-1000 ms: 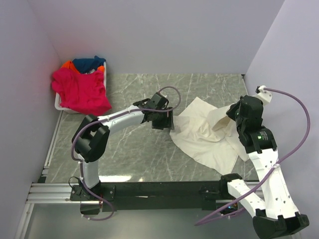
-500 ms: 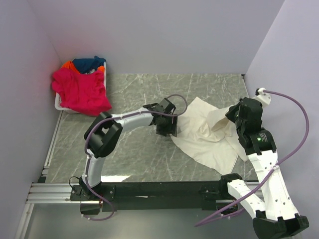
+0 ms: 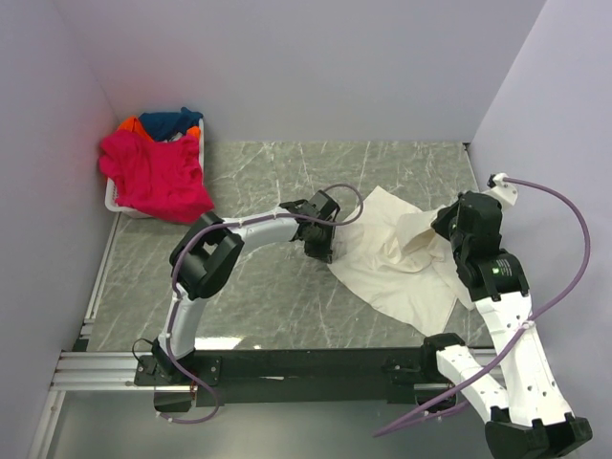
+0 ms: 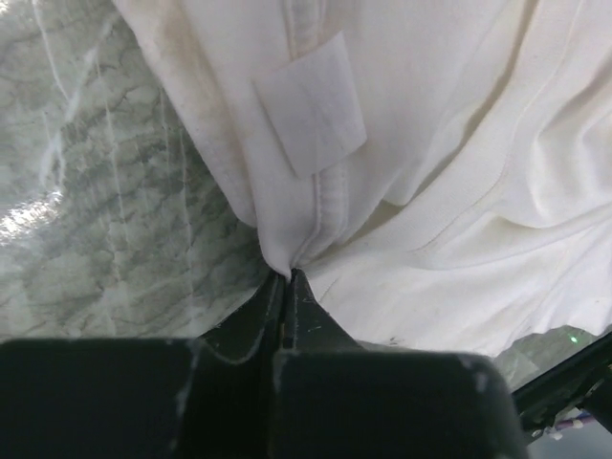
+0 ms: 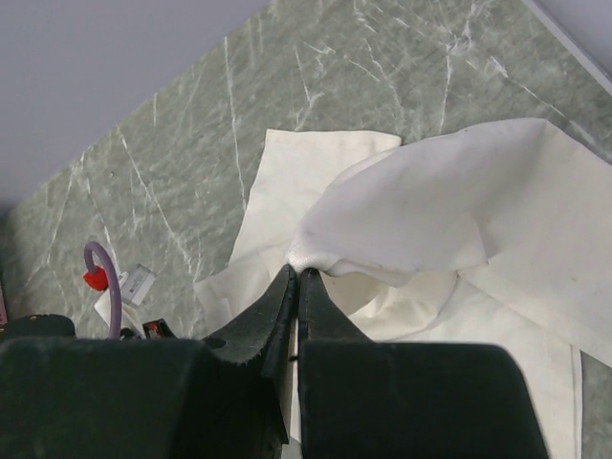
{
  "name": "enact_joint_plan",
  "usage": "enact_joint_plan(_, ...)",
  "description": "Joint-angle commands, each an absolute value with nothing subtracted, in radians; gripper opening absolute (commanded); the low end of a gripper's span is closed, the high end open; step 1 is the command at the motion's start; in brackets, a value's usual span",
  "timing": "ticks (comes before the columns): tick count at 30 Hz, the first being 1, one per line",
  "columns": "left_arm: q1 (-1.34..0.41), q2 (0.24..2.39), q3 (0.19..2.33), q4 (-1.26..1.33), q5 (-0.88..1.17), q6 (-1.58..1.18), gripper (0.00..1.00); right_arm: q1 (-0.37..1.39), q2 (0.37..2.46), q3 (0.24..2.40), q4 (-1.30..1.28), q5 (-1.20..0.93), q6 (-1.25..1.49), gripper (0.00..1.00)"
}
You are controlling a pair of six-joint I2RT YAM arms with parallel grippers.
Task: Fold and stack the t-shirts
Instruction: Flatten the tshirt out
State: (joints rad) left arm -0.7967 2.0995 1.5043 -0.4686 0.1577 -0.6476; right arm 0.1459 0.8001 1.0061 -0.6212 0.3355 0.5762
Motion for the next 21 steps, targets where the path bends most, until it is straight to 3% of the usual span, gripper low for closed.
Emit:
enact_joint_plan(1,-0.772,2.063,1.532,-0.492,0.080,-0.604,0.00,0.141,0.781,0.990,-0.600,0.328,0.584,0.00)
enact_joint_plan(10,-0.474,1.835,1.518,-0.514,0.035,-0.555,0.00,0.141,0.798,0.896,-0.586,0.238,0.600,0.00)
enact_joint_plan(16,-0.324,1.945,1.730,-0.535,0.068,-0.466,0.00,0.143,0.885,0.847,-0.528,0.164,0.607,0.00)
enact_joint_plan(18,-0.290,2.009,1.834,-0.596,0.071,-0.468,0.16,0.143,0.929,0.844,-0.506,0.146,0.606,0.00)
enact_joint_plan(19,-0.285,2.022,1.859,-0.612,0.064,-0.465,0.30,0.144,0.945,0.841,-0.502,0.129,0.601,0.00)
enact_joint_plan(20,-0.284,2.028,1.873,-0.624,0.042,-0.463,0.57,0.147,0.972,0.839,-0.494,0.121,0.600,0.00)
enact_joint_plan(21,-0.285,2.016,1.876,-0.624,0.035,-0.459,0.65,0.147,0.985,0.839,-0.491,0.114,0.598,0.00)
